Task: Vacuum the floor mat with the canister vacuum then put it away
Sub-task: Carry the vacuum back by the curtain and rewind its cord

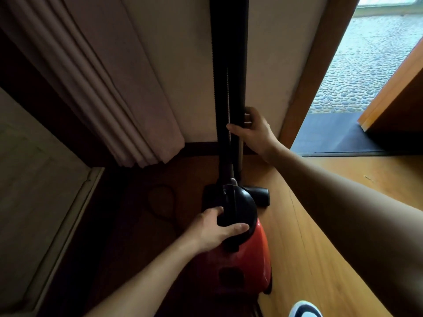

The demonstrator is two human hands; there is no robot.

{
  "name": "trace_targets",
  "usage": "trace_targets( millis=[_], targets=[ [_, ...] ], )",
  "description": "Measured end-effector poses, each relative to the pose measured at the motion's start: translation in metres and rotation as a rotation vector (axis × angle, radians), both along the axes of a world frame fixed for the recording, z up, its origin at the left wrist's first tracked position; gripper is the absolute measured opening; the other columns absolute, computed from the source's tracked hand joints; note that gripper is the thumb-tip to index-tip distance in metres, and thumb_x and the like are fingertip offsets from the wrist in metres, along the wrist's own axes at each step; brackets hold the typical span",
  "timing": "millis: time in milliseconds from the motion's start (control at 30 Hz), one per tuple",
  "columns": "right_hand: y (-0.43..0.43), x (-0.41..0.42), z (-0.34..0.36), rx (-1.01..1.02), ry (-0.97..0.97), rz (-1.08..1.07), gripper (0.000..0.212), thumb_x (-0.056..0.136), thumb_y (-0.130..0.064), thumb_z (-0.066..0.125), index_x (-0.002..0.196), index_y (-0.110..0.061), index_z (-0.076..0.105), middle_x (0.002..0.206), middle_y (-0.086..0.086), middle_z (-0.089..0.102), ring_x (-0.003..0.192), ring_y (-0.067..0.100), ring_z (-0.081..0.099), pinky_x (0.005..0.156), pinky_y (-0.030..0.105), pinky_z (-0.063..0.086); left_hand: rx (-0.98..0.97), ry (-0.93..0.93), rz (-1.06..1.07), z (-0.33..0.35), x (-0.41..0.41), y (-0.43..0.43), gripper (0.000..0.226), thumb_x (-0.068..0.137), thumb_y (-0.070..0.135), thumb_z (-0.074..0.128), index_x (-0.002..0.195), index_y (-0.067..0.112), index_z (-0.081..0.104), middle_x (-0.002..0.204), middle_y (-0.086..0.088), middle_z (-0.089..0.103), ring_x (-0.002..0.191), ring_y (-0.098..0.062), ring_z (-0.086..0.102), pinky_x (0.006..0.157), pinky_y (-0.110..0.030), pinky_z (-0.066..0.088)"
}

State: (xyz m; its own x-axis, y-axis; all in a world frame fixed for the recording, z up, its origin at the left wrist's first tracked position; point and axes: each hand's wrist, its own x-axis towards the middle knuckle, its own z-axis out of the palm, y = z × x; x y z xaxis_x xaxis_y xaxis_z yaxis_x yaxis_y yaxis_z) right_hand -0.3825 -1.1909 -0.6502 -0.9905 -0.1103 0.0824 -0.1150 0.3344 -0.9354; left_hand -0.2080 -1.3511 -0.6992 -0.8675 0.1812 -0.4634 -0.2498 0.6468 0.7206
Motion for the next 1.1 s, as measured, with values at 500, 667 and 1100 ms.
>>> trace_targets(
  millis=[500, 667, 1100],
  targets=[
    [-0.003, 0.088, -0.095, 0.131, 0.079, 0.055, 0.068, 0.085, -0.044, 0.077, 0.143, -0.028, 0.044, 0.126, 0.002, 0.058, 0.116, 0.017, 0.060, 0.101, 0.044, 0.053, 0.135, 0.179, 0.070, -0.021, 0.022, -0.037, 0.037, 0.085, 0.050, 0.070, 0.107, 0.021, 0.063, 0.105, 0.011, 0.066, 0.097, 0.000, 0.063, 0.078, -0.013, 0.051],
    [-0.003, 0.115, -0.095, 0.051, 0.046, 0.051, 0.072, 0.079, -0.061, 0.069, 0.143, -0.033, 0.047, 0.119, -0.013, 0.060, 0.115, 0.001, 0.060, 0.104, 0.037, 0.051, 0.185, 0.249, 0.229, -0.006, 0.056, -0.041, 0.020, 0.096, 0.032, 0.060, 0.104, 0.014, 0.063, 0.079, 0.012, 0.059, 0.061, 0.001, 0.055, 0.055, -0.014, 0.043],
    [0.040, 0.300, -0.132, 0.381, 0.340, -0.012, 0.022, 0.097, -0.030, 0.058, 0.103, -0.009, 0.062, 0.091, 0.005, 0.066, 0.076, 0.012, 0.059, 0.075, 0.016, 0.046, 0.417, -0.272, -0.149, -0.044, 0.165, -0.034, 0.018, 0.092, 0.008, 0.066, 0.108, 0.005, 0.057, 0.095, -0.005, 0.071, 0.085, -0.017, 0.067, 0.088, -0.030, 0.055]
  ],
)
